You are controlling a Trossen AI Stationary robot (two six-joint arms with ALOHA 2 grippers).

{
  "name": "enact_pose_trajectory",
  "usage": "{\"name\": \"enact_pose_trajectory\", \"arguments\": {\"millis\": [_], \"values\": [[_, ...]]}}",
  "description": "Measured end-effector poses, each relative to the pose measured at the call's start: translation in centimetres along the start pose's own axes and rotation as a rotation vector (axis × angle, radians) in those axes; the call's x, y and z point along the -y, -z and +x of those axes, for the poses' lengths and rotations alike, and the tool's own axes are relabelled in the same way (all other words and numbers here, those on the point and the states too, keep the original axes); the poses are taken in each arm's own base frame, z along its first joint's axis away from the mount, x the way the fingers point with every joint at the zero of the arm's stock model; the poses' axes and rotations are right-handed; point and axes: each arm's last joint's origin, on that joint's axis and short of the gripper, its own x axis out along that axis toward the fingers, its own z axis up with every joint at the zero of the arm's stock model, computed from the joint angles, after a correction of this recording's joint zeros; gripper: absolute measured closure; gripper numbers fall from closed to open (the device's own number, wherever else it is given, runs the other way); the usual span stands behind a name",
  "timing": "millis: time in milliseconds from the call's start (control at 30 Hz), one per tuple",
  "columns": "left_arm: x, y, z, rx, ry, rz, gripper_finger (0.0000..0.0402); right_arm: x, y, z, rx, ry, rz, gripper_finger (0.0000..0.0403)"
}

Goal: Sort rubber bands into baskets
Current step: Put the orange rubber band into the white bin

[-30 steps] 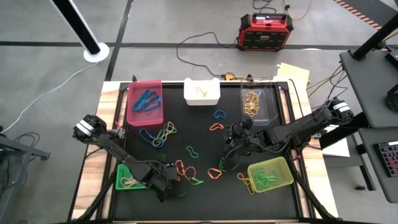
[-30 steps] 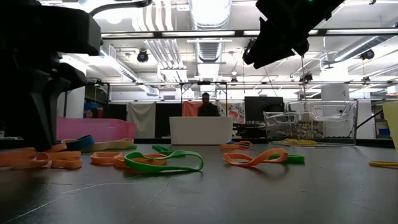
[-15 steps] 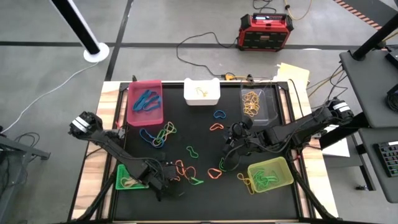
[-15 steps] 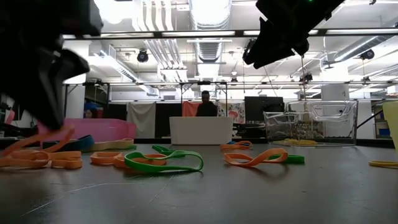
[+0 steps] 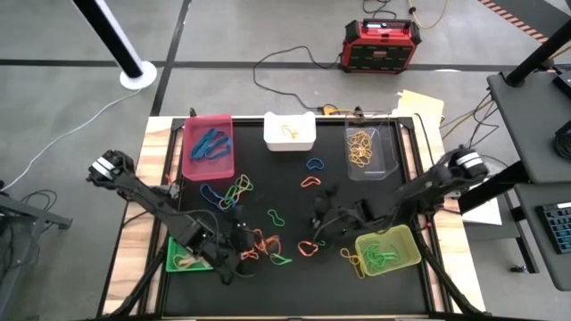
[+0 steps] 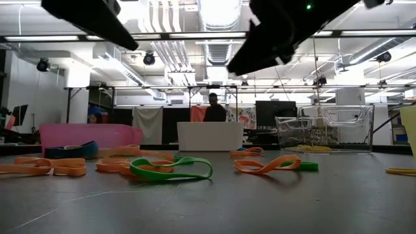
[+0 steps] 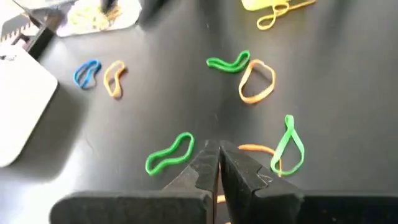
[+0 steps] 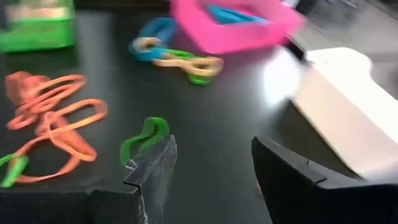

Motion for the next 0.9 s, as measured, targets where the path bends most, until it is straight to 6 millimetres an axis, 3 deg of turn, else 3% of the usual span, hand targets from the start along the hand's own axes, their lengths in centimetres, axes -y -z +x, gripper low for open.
{"name": "enact_pose_trajectory", "arguments": {"millis": [233, 400, 633, 900], "values": [[0.3, 0.8, 1.2, -0.091, 0.071, -0.035, 0.0396, -1.8, 0.8, 2.3, 0.026, -0.03, -0.085, 0.0197], [1.5, 1.8, 3.1, -0.13, 0.085, 0.025, 0.0359, -1.6, 0.5, 2.0, 0.032, -0.032, -0.086, 0.0197], [3.9, 4.6, 6.5, -0.248, 0.174, 0.152, 0.0299, -1.4, 0.0, 1.3, 0.048, -0.038, -0.076, 0.0197], [4.3, 5.1, 7.5, -0.254, 0.171, 0.152, 0.028, -1.5, 0.3, 1.6, 0.038, -0.037, -0.078, 0.0197]]}}
